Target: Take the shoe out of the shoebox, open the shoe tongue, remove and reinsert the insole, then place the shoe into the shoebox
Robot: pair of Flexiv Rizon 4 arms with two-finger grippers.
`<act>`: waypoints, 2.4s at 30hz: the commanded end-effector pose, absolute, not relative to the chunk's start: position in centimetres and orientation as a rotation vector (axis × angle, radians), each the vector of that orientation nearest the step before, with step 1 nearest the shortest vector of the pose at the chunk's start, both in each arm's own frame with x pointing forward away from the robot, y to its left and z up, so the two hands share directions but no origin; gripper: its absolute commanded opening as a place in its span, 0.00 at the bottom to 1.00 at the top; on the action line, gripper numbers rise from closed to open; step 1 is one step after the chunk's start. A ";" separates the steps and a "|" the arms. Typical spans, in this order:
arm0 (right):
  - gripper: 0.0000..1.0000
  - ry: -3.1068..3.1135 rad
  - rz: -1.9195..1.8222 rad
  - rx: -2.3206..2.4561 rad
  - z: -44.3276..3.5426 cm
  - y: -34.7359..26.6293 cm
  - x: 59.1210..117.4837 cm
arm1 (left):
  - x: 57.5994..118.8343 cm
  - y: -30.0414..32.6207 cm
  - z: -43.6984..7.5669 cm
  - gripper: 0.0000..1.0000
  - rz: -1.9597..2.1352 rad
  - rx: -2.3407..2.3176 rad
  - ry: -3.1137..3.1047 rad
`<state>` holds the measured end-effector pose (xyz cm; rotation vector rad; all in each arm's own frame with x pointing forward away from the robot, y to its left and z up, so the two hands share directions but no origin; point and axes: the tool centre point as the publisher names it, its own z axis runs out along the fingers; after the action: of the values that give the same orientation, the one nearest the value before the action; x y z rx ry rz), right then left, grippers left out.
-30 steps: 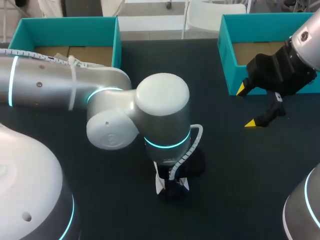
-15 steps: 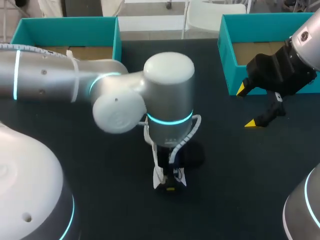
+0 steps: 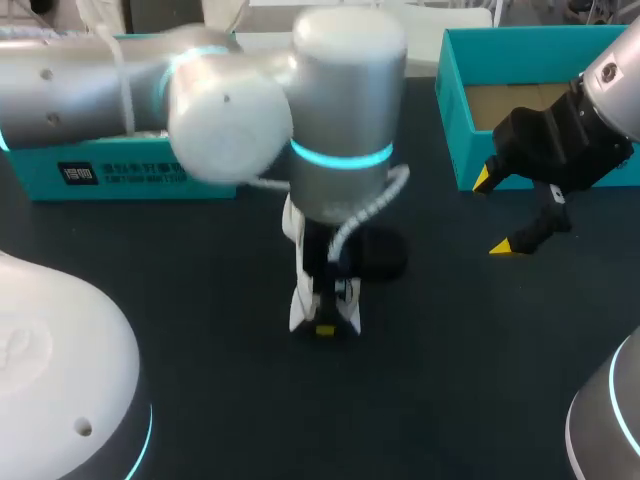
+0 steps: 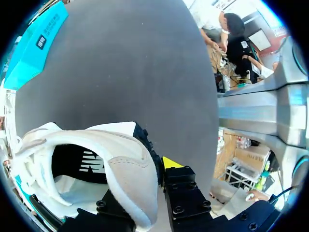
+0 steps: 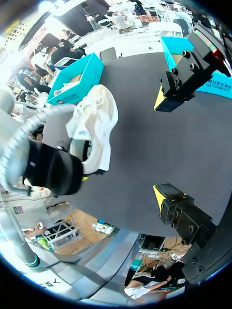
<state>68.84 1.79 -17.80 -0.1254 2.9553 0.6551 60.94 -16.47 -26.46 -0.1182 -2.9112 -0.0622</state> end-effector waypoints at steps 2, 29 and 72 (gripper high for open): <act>1.00 2.960 0.652 -0.125 -17.9 2.0 69.1 | 62.4 -14.8 -19.0 0.00 0.018 -0.175 -2.865; 1.00 2.960 0.652 -0.125 -17.9 2.0 69.1 | 65.2 -13.1 -17.2 0.00 0.031 -0.232 -2.881; 1.00 2.960 0.652 -0.125 -17.9 2.0 69.1 | 95.0 13.3 -12.9 0.00 0.002 -0.163 -2.996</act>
<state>68.84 1.79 -17.80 -0.1257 2.9554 0.6551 93.36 11.96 -13.06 -0.1657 -3.0190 -0.0143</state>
